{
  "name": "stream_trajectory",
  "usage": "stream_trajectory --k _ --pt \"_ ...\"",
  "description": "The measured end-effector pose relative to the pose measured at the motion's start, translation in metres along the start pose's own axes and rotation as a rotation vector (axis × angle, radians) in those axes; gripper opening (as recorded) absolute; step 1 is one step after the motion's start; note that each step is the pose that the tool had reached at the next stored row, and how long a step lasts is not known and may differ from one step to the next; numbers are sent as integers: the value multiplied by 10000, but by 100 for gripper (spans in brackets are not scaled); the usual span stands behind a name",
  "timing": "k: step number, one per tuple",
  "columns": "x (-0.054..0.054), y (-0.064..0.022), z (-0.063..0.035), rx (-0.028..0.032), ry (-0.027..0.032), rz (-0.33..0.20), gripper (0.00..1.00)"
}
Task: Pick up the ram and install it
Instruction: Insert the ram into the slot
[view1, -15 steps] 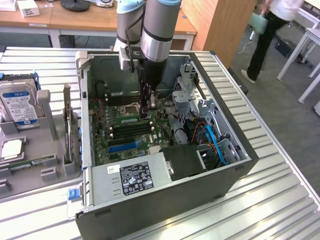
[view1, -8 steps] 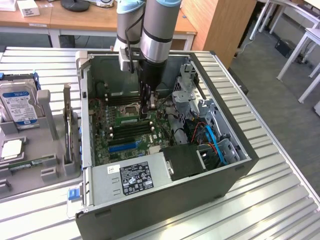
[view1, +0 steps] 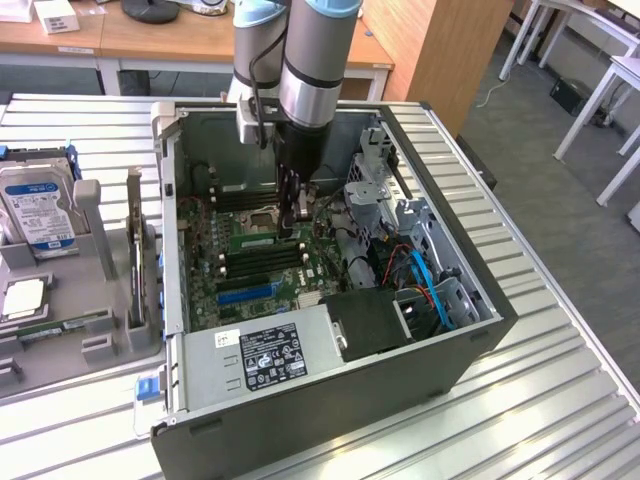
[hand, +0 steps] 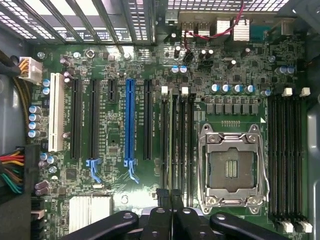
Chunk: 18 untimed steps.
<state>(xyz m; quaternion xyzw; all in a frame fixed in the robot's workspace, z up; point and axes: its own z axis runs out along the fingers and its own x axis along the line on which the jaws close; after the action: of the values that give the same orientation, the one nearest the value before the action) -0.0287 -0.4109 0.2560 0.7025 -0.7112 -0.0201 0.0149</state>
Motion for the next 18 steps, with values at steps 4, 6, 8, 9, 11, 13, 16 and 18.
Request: stream_trajectory --k 4,6,8,9,11,13,16,18 --pt "0 -2 41 0 0 1 12" --pt "1 -2 54 0 1 1 12" --pt "1 -2 53 -1 2 1 12" --pt "1 -3 56 0 1 1 12" --pt "0 -3 71 1 -2 1 12" --pt "0 -4 89 0 0 1 12" --pt "1 -5 99 0 2 1 12" --pt "2 -4 100 0 0 2 12"
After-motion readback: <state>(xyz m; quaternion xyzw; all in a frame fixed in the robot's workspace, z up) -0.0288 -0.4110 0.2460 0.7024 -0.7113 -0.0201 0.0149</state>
